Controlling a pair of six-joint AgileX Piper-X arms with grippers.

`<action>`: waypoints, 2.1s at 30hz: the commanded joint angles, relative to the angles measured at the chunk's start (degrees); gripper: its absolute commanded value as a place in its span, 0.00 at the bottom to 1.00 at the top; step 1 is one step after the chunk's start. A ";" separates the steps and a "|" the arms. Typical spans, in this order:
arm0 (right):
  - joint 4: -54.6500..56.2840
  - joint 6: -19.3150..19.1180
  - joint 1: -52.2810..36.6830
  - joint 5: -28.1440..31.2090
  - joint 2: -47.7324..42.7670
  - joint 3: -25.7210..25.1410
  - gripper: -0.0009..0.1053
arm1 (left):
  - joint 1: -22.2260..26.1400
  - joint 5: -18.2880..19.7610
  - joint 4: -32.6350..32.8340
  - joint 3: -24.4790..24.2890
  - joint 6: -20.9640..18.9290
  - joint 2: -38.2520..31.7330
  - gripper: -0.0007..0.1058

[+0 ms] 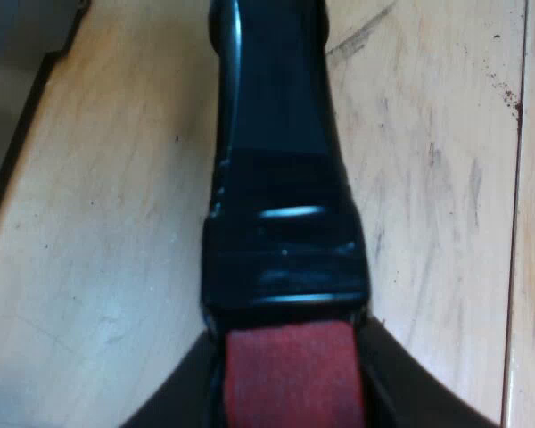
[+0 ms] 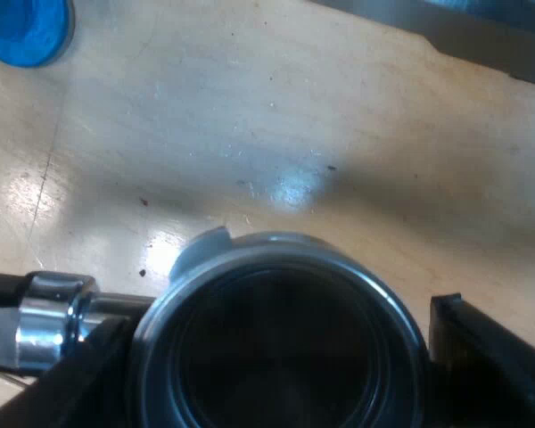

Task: Put the handle in the coffee machine

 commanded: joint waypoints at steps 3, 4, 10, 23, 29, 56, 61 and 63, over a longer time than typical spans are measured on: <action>-0.33 -2.04 0.11 -1.39 -0.98 -0.45 0.01 | -0.07 0.09 0.17 -0.10 0.78 -0.17 0.01; -0.33 -2.04 0.11 -1.39 -0.98 -0.45 0.01 | -0.07 0.09 0.17 -0.10 0.78 -0.17 0.01; -0.33 -2.04 0.11 -1.39 -0.98 -0.45 0.01 | -0.07 0.09 0.17 -0.10 0.78 -0.17 0.01; -0.33 -0.91 0.11 -1.39 -0.98 -0.45 0.01 | -0.07 0.09 0.17 -0.10 0.78 -0.17 0.01; -0.33 -0.34 0.11 -1.39 -0.98 -0.45 0.06 | -0.07 0.09 0.17 -0.10 0.78 -0.17 0.01; -0.33 -0.59 0.11 1.74 -1.30 -1.15 0.79 | 0.71 1.02 0.43 -0.10 0.66 -0.17 0.01; -0.59 -1.21 0.11 5.09 -3.72 -1.68 0.79 | 7.34 4.17 4.76 -0.20 2.37 -0.91 0.01; -0.97 -1.31 0.11 5.70 -5.15 -1.68 0.79 | 8.64 4.55 5.75 -0.20 3.63 -0.91 0.01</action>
